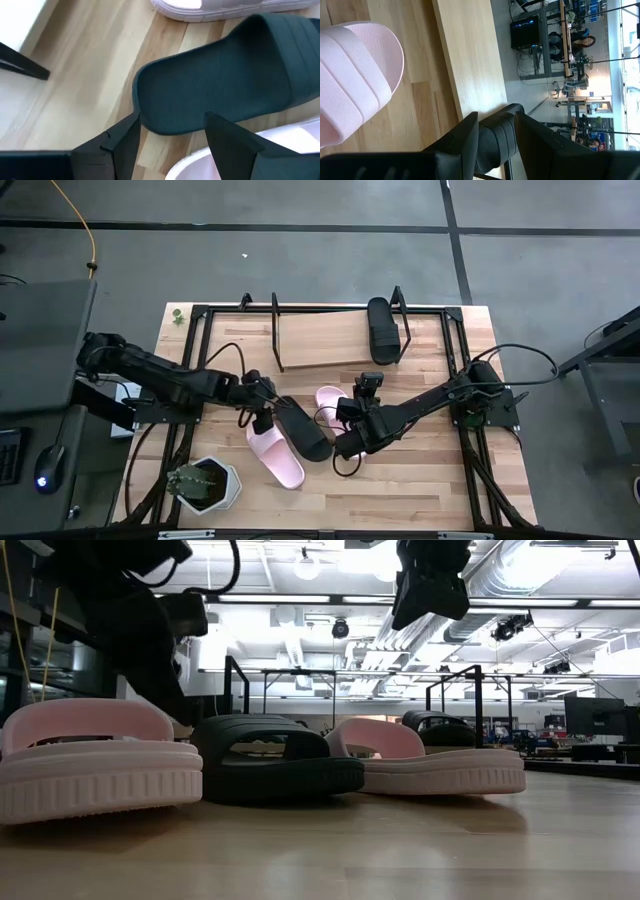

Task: Pick and place slides into the shelf
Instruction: Put the black slide on the shelf

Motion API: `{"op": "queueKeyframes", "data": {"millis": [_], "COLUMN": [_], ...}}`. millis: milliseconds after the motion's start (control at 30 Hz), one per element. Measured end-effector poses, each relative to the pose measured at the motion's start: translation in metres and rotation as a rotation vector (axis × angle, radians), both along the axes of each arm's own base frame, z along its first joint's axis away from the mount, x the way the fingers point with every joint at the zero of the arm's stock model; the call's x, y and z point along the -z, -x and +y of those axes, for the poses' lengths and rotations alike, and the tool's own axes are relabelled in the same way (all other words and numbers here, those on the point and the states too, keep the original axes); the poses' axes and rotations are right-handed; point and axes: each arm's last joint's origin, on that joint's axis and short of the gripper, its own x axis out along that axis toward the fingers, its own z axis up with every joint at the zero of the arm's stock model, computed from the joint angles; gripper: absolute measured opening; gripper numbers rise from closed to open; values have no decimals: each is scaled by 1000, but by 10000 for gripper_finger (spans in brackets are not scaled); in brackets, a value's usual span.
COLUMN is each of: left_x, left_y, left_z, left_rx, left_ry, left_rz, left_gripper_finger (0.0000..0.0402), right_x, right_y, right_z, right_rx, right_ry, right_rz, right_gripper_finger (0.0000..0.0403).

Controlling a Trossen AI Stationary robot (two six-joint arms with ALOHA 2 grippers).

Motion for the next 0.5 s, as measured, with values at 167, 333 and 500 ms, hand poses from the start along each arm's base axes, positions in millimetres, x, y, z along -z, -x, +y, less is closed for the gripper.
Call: {"op": "queueKeyframes", "data": {"millis": [167,333,500], "left_x": [8,19,29], "left_y": [-7,-8,-11], "left_z": [13,28,36], "left_rx": [-21,-74,-81], "left_ry": [21,35,71], "left_rz": [10,63,96], "left_gripper_finger": [207,207,207], "right_x": [0,0,1], "right_y": [0,0,0], "right_z": [0,0,0], "right_rx": [0,2,3], "right_ry": [-1,-14,-19], "right_rz": [0,4,6], "right_gripper_finger": [119,119,119]}}
